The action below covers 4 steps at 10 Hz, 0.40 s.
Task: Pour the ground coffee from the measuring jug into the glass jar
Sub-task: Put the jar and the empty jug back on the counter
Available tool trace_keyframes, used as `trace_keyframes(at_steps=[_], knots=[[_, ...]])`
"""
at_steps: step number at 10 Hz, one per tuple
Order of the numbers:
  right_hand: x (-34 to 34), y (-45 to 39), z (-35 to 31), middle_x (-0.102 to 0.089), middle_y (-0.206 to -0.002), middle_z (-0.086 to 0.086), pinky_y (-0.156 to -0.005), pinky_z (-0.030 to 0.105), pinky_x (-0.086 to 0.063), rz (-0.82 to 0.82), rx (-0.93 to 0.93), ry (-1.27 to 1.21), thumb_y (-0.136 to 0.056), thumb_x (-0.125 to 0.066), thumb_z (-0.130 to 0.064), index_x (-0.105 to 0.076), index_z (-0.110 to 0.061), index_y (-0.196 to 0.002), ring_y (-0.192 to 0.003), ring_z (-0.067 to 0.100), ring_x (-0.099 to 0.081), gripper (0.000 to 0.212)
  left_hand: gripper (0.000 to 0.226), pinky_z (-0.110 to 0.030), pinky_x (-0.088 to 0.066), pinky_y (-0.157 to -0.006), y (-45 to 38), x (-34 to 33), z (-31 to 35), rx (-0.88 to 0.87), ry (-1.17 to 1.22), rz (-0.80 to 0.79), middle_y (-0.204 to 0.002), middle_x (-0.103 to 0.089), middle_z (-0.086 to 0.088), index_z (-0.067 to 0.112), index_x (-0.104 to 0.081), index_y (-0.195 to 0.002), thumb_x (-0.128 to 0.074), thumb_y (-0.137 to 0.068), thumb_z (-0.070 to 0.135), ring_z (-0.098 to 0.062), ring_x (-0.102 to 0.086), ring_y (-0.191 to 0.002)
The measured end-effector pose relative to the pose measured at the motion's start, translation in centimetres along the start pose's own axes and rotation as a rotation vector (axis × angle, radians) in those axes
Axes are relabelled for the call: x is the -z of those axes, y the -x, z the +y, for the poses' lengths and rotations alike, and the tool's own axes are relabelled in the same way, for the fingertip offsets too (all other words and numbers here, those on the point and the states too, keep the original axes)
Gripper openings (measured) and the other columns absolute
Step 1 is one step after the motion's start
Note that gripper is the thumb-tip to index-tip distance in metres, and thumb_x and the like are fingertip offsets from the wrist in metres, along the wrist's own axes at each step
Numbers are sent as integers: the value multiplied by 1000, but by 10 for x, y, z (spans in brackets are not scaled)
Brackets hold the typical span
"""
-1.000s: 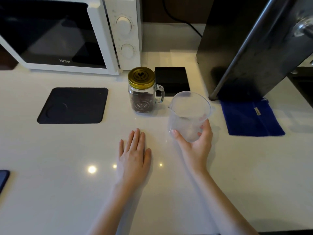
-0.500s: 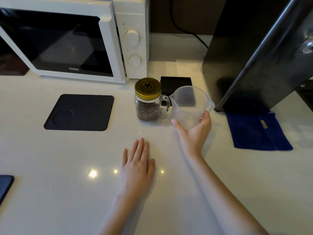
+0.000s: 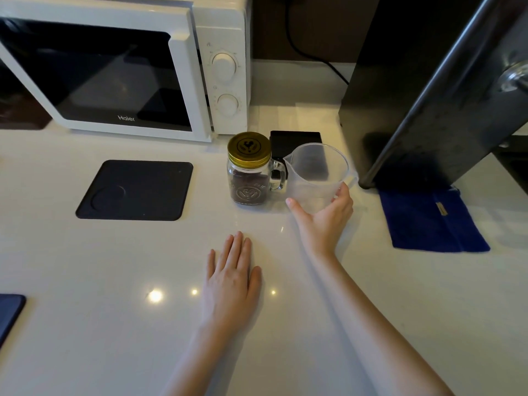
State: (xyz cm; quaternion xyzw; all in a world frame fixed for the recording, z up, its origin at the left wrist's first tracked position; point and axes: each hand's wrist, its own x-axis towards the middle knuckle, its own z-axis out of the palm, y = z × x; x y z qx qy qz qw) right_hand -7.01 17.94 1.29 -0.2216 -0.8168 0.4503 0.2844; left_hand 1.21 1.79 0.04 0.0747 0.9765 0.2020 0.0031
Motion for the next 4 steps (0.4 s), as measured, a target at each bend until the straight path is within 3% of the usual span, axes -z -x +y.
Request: trace_keyframes(at_steps=[1,2,3,4], knots=[[2,4,3,-43,-134,21,-101,36,-31,-36,-19,35,-57,-87,-34,-28,1,-137,-123,32,-36,106,71,-30,11,-109,0,-1,-1,2,10,10,-156,-9,4,21,-18,-146,-3,-82,48,-3,13,-134],[9,12,5,-43,-132,21,-99,32,-29,-71,-17,69,-61,-86,-26,-31,2,-136,-121,33,-37,97,71,-29,12,-108,0,0,-1,-4,11,4,-157,-8,5,21,-17,-146,-3,-81,48,-1,13,-133],[20,27,11,-49,-125,18,-96,35,-35,-92,-7,53,-69,-79,-16,-40,-1,-130,-114,29,-43,74,70,-30,9,-109,-2,-2,-1,-11,15,2,-157,-11,3,20,-20,-145,-4,-82,48,-4,7,-137],[36,35,13,-59,-103,7,-81,29,-44,-162,30,2,-80,-69,-9,-57,-5,-109,-98,25,-55,31,71,-31,7,-110,-1,0,-1,0,5,-3,-156,-14,2,19,-21,-145,-4,-82,47,-13,-4,-144]])
